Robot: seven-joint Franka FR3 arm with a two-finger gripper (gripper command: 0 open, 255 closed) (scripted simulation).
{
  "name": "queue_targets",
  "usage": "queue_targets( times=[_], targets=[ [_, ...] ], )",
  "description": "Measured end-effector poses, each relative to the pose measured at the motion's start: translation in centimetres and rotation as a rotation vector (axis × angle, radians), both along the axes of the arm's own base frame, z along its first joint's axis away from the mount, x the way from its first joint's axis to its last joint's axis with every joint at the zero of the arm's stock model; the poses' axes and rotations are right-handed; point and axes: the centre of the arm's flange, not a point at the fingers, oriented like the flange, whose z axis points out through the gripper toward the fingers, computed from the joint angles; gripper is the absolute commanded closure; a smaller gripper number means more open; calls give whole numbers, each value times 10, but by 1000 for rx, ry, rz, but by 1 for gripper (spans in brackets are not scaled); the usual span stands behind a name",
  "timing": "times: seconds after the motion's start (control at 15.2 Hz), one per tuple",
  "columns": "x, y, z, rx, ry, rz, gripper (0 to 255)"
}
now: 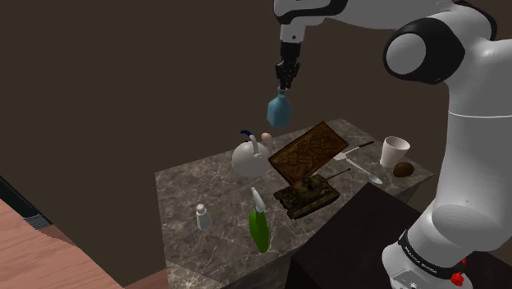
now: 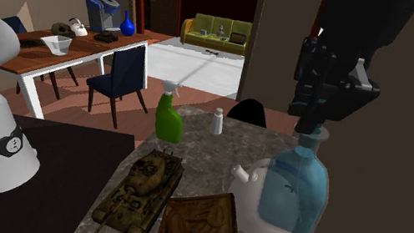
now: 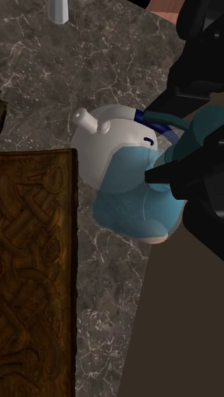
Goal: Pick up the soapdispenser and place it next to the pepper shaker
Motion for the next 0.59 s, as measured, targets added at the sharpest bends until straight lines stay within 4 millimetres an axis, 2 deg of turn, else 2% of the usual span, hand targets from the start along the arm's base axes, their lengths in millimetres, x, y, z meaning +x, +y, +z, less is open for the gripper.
queue_targets(
  times=[0.59],
  targets=[
    [0,0,47,0,0,0,255]
  ],
)
